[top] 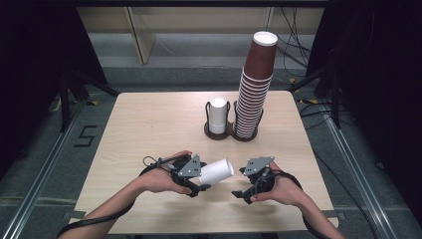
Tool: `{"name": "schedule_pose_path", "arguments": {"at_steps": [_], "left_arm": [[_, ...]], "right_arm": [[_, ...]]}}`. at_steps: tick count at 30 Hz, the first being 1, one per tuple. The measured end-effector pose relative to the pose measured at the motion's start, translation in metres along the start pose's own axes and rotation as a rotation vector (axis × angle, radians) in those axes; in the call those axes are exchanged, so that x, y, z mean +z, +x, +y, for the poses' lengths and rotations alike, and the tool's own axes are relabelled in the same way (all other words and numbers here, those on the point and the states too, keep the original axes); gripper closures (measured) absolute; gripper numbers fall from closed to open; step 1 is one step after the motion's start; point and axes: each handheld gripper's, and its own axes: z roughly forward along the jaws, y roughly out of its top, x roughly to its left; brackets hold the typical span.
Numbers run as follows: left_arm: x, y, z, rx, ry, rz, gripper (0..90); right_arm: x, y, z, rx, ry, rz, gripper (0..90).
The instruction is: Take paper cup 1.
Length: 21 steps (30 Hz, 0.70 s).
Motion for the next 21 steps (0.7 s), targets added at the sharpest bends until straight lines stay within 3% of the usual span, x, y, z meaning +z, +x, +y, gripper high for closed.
{"name": "schedule_pose_path", "arguments": {"at_steps": [1,2,3,4,5,6,9,10,12,13,15,17,19,21], "left_arm": [[0.0,-0.002,0.001,-0.006,-0.003,0.001,29.5],[-0.002,0.0,0.001,0.03,0.029,-0.011,29.6],[-0.001,-0.002,0.002,0.021,0.023,-0.01,29.5],[-0.002,-0.002,0.003,0.037,0.047,-0.028,29.6],[-0.001,-0.003,0.002,0.051,0.05,-0.019,29.6],[-0.001,-0.003,0.002,0.051,0.05,-0.019,29.6],[-0.001,-0.003,0.004,0.076,0.106,-0.047,29.7],[0.001,-0.005,0.003,0.069,0.101,-0.039,29.7],[0.001,-0.006,0.004,0.084,0.123,-0.045,29.7],[0.002,-0.006,0.005,0.101,0.143,-0.057,29.7],[0.002,-0.007,0.006,0.11,0.159,-0.061,29.6],[0.003,-0.007,0.008,0.13,0.182,-0.066,29.7],[0.003,-0.007,0.01,0.141,0.2,-0.075,29.6],[0.004,-0.008,0.012,0.145,0.209,-0.081,29.6]], "right_arm": [[0.0,-0.002,0.002,-0.048,0.005,0.001,15.5],[0.001,-0.002,0.003,-0.056,0.021,0.003,15.5],[0.001,0.0,0.004,-0.035,0.033,0.01,15.5],[0.001,-0.001,0.005,-0.05,0.041,0.01,15.6],[0.0,0.0,0.006,-0.042,0.054,0.009,15.6],[0.002,-0.002,0.007,-0.085,0.049,0.013,15.6],[0.003,0.0,0.009,-0.092,0.076,0.022,15.7],[0.004,0.001,0.011,-0.127,0.083,0.017,15.7],[0.005,0.005,0.013,-0.108,0.103,0.027,15.6],[0.006,0.003,0.015,-0.159,0.096,0.03,15.6],[0.007,0.007,0.018,-0.155,0.112,0.036,15.6],[0.009,0.008,0.023,-0.192,0.111,0.038,15.6],[0.008,0.012,0.026,-0.168,0.12,0.032,15.5],[0.009,0.012,0.03,-0.21,0.111,0.031,15.5]]}}
